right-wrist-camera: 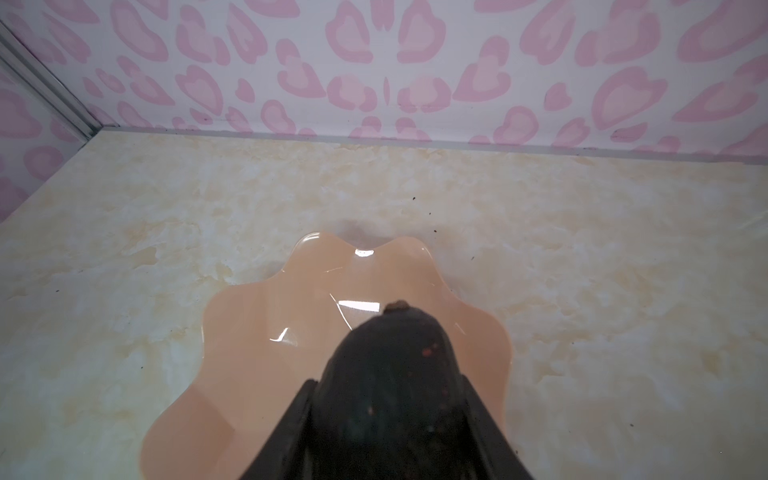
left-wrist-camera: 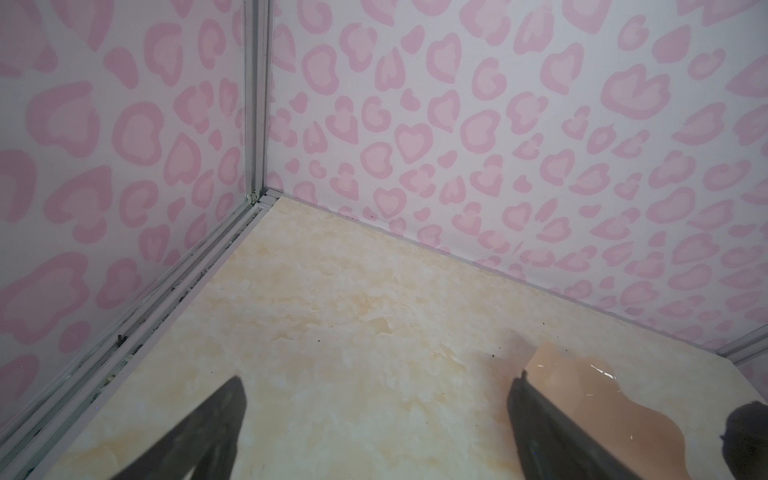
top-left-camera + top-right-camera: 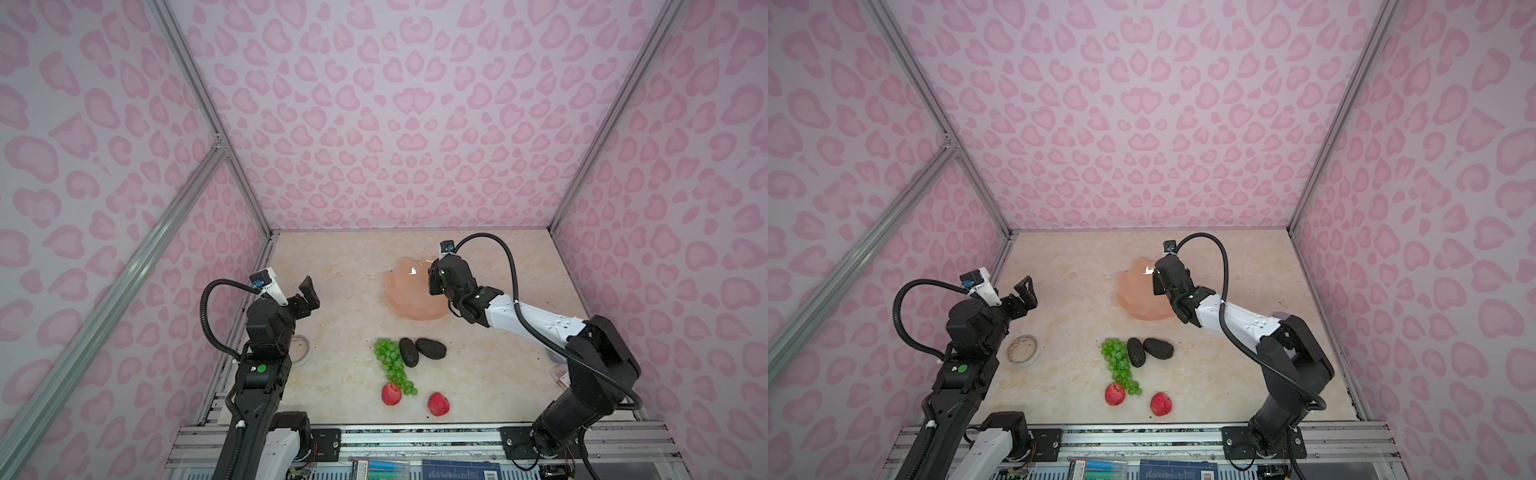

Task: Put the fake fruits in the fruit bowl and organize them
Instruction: 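Carry the avocado with the right gripper and release it in the bowl, then grasp the red apple with the left gripper while the right arm withdraws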

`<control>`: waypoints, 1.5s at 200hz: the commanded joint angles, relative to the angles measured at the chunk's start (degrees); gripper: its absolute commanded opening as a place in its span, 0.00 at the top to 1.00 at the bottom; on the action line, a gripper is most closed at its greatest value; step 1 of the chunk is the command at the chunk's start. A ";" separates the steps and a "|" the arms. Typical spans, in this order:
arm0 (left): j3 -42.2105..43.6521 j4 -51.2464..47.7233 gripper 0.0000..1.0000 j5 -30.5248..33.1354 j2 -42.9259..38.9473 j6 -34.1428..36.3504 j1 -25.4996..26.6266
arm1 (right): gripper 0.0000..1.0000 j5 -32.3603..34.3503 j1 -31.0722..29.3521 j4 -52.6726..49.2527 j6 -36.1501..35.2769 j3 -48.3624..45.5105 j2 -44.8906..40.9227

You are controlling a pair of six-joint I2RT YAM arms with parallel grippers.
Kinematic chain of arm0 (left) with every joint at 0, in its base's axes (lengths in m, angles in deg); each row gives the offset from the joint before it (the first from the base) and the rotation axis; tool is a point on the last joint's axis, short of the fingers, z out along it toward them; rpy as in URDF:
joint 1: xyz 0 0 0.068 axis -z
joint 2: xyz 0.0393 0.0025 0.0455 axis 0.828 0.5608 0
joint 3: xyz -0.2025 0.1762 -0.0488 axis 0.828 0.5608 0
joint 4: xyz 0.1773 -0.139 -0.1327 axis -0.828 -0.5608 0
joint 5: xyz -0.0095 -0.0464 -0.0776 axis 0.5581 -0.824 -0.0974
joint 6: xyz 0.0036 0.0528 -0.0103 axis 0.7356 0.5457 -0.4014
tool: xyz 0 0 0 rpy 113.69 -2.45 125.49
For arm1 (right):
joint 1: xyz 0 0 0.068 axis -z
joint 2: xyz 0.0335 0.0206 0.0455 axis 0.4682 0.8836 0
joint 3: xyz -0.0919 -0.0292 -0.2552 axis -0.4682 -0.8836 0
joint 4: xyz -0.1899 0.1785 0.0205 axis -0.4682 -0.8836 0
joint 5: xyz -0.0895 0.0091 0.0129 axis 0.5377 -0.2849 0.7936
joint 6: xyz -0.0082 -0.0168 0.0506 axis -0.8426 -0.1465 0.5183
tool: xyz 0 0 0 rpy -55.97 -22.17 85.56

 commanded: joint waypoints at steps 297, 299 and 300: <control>7.45 -27.44 0.13 0.86 -2.48 -25.37 52.37 | 0.09 0.76 2.82 4.39 3.40 -18.21 -24.19; 7.45 -27.26 0.13 1.03 -1.97 -25.46 52.90 | 0.09 0.86 2.84 4.18 3.54 -18.49 -24.59; 7.45 -27.10 0.13 1.16 -1.71 -25.56 53.38 | 0.09 0.93 2.85 4.08 3.56 -18.55 -24.68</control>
